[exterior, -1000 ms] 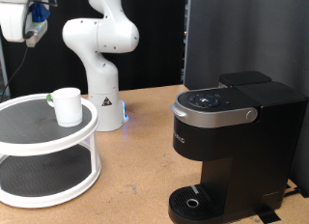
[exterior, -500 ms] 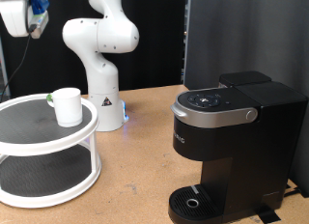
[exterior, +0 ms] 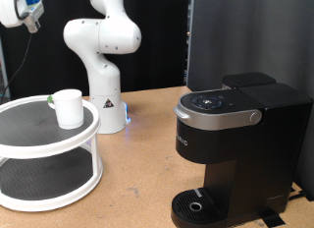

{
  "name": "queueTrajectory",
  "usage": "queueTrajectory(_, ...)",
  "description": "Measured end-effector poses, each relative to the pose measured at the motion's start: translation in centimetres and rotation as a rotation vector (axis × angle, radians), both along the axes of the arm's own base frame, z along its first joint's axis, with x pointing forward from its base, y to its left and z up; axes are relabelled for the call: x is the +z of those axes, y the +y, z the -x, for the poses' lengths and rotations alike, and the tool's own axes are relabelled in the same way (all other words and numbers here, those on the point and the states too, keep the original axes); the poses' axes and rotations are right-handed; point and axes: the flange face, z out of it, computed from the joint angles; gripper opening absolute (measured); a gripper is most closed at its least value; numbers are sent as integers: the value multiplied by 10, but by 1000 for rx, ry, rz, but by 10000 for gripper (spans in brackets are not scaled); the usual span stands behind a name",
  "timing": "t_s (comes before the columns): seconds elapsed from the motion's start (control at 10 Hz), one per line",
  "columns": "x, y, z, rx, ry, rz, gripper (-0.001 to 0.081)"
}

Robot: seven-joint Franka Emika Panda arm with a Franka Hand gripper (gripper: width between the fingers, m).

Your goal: Make a cup of coffee with the keurig machine

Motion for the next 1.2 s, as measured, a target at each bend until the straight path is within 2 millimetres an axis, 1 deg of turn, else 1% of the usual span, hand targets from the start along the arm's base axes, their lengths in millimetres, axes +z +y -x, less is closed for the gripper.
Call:
queueTrajectory(0.3,0,-1,-3,-12,-36,-1,4)
queueTrajectory(0.6,-12,0,-4,-14,-27,5,4)
queueTrajectory(1.0,-16,2,-4,-6,-17,0,4)
queueTrajectory(1.2,-25,4,-6,-11,-13,-18,4)
